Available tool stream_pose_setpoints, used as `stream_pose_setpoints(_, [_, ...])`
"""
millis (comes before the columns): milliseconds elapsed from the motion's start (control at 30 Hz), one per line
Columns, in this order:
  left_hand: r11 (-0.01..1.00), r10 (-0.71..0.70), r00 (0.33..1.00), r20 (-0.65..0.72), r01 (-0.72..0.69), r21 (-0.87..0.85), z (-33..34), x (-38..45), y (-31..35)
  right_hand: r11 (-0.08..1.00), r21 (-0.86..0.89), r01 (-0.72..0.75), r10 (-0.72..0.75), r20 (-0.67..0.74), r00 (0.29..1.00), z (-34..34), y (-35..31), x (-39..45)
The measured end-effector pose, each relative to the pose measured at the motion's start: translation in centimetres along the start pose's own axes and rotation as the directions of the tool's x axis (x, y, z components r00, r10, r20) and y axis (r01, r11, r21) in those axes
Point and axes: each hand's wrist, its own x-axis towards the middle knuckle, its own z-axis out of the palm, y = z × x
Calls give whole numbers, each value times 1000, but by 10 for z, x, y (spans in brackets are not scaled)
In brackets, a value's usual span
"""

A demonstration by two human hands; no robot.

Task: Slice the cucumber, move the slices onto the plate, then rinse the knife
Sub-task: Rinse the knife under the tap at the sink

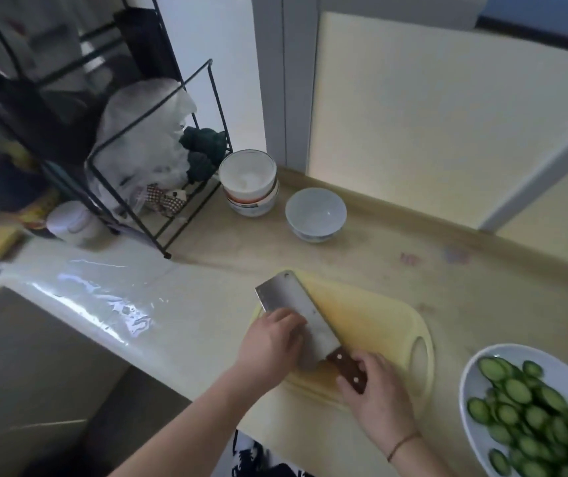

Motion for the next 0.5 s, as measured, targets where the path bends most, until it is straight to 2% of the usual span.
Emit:
stream_pose_setpoints(33, [998, 65, 998, -28, -64, 20, -1, 0, -1, 994, 106, -21, 21, 2, 1000, -4, 2, 3])
stream_pose_setpoints(100, [979, 192, 977, -91, -185, 87, -8, 0, 1, 982, 191, -5, 0, 27, 1000, -20, 4, 11])
stream_pose_setpoints(167, [952, 281, 950, -134, -259, 165, -19, -2, 5, 982, 167, 86, -97, 55, 994, -41, -2, 22])
stream_pose_setpoints(233, [927, 322, 930, -176, -272, 257, -34, -7, 10, 967, 109, 229, -241, 113, 964, -61, -17, 32])
stream_pose_setpoints(367, [902, 297, 924, -240, -190, 387, -77, -26, 2, 862, 44, 504, -495, 279, 823, -77, -74, 51])
stream_pose_setpoints(500, [884, 278, 916, -289, -126, 451, -117, -60, -27, 725, 46, 687, -661, 323, 677, -53, -148, 56])
